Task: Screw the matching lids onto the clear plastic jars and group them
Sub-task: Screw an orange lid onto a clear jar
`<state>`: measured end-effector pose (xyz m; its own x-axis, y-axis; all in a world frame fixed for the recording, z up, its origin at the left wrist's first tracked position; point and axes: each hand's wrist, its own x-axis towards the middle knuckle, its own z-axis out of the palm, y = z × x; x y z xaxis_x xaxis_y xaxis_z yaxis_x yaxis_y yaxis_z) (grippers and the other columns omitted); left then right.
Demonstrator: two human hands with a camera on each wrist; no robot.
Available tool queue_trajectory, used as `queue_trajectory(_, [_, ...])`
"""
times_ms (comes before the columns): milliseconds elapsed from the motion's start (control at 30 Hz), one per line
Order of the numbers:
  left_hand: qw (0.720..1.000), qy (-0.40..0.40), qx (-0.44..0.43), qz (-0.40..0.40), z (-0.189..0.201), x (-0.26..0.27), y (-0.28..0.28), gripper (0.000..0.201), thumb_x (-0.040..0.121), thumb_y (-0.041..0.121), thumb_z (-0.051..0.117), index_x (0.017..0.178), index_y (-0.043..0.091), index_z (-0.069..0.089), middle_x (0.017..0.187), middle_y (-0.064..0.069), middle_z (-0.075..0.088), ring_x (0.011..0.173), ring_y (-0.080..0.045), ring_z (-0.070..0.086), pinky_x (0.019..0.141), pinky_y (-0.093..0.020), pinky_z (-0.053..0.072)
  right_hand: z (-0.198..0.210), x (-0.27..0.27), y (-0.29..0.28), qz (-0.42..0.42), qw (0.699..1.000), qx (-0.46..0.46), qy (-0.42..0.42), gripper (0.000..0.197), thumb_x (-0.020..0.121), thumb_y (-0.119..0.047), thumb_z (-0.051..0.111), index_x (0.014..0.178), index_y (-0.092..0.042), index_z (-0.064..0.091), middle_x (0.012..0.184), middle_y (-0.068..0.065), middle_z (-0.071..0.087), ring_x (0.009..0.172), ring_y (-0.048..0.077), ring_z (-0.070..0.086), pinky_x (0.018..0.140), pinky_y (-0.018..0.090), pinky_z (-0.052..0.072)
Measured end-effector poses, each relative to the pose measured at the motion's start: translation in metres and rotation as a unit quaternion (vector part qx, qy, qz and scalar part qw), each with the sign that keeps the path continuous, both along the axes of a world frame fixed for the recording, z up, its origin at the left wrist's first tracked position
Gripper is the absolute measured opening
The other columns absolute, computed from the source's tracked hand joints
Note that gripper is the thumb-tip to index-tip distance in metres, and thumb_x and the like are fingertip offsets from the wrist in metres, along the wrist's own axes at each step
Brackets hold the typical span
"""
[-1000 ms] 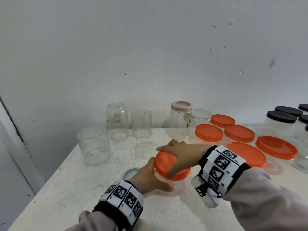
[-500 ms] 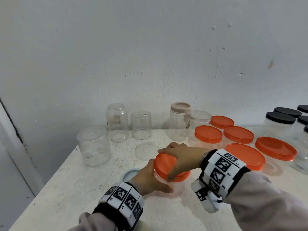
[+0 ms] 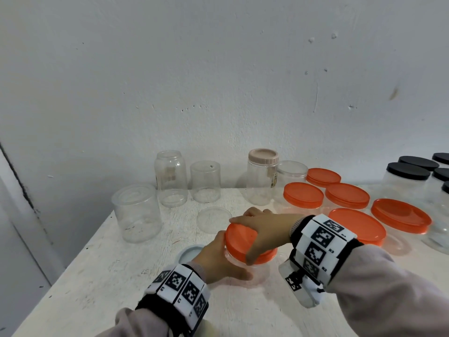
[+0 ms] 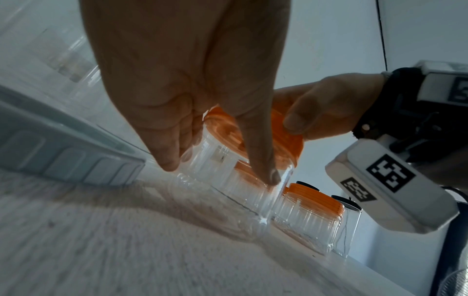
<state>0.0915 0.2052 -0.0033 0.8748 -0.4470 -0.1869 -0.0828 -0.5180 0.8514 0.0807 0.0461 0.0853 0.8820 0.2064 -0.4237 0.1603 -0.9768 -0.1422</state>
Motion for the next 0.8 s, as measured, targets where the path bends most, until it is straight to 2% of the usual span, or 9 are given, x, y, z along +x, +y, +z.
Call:
queue_trajectory(100, [1.000,0.002,-0.005,0.000,0.000,0.000,0.000,0.107,0.059,0.025,0.091,0.142,0.023,0.025,0.134,0.005,0.048,0.125,-0.017,0.047,0.107,-0.039,0.041,-0.001,0.002,0.001,-0.009,1.000,-0.010,-0.014,0.100,0.066,-0.067,0.069,0.146,-0.048,0.012,0.144,-0.008,0.023,0.134,0.026,0.024,0.102,0.053,0.037])
queue_trajectory(200, [1.000,-0.002,-0.001,-0.002,0.000,0.000,0.000,0.105,0.059,0.026,0.090,0.141,0.024,0.026,0.131,0.006,0.050,0.121,-0.016,0.049,0.104,-0.036,0.043,-0.007,0.001,0.004,-0.041,0.998,-0.020,-0.034,0.107,0.059,-0.084,0.058,0.147,-0.043,0.015,0.146,-0.004,0.023,0.135,0.029,0.025,0.099,0.052,0.037])
queue_trajectory(267, [1.000,-0.004,0.002,-0.003,0.000,0.001,0.000,0.103,0.059,0.026,0.090,0.141,0.024,0.026,0.129,0.007,0.051,0.119,-0.015,0.050,0.101,-0.034,0.044,-0.009,0.000,0.005,-0.052,0.997,-0.023,-0.043,0.109,0.056,-0.089,0.054,0.147,-0.040,0.017,0.146,-0.001,0.025,0.135,0.029,0.027,0.098,0.052,0.037])
queue_trajectory(333, [1.000,-0.003,-0.001,-0.005,0.000,0.001,-0.001,0.104,0.060,0.025,0.090,0.141,0.023,0.025,0.129,0.008,0.050,0.119,-0.015,0.049,0.102,-0.034,0.043,-0.008,0.000,0.005,-0.041,0.998,-0.033,-0.031,0.108,0.058,-0.085,0.056,0.147,-0.041,0.014,0.147,-0.002,0.023,0.135,0.029,0.027,0.099,0.053,0.037])
queue_trajectory(433, [1.000,0.000,-0.002,-0.005,0.000,0.001,-0.001,0.106,0.060,0.025,0.090,0.142,0.024,0.024,0.133,0.006,0.047,0.123,-0.016,0.047,0.106,-0.038,0.042,0.001,0.001,0.003,-0.003,0.999,-0.036,0.001,0.103,0.066,-0.064,0.070,0.146,-0.048,0.007,0.148,-0.007,0.021,0.135,0.026,0.025,0.102,0.054,0.036])
queue_trajectory(500, [1.000,0.001,-0.001,-0.005,0.000,0.001,0.000,0.106,0.059,0.025,0.090,0.142,0.024,0.023,0.133,0.006,0.047,0.123,-0.017,0.047,0.106,-0.039,0.041,0.004,0.003,0.003,0.009,0.999,-0.033,0.005,0.102,0.068,-0.058,0.073,0.146,-0.051,0.009,0.147,-0.008,0.023,0.135,0.026,0.026,0.102,0.054,0.037])
queue_trajectory(633, [1.000,0.000,-0.007,-0.012,-0.001,0.001,0.001,0.107,0.059,0.025,0.090,0.143,0.024,0.023,0.135,0.006,0.047,0.124,-0.017,0.047,0.107,-0.039,0.041,0.002,0.004,0.004,0.005,0.999,-0.036,-0.007,0.103,0.061,-0.068,0.071,0.144,-0.052,0.012,0.142,-0.009,0.025,0.133,0.026,0.026,0.101,0.055,0.038])
queue_trajectory(800, [0.999,0.012,-0.031,-0.019,-0.004,0.002,0.003,0.108,0.056,0.025,0.091,0.142,0.027,0.025,0.134,0.007,0.049,0.125,-0.016,0.047,0.107,-0.040,0.042,-0.003,0.003,0.003,-0.010,0.999,-0.035,-0.017,0.111,0.049,-0.085,0.059,0.144,-0.049,0.012,0.143,-0.008,0.025,0.133,0.026,0.027,0.098,0.055,0.039])
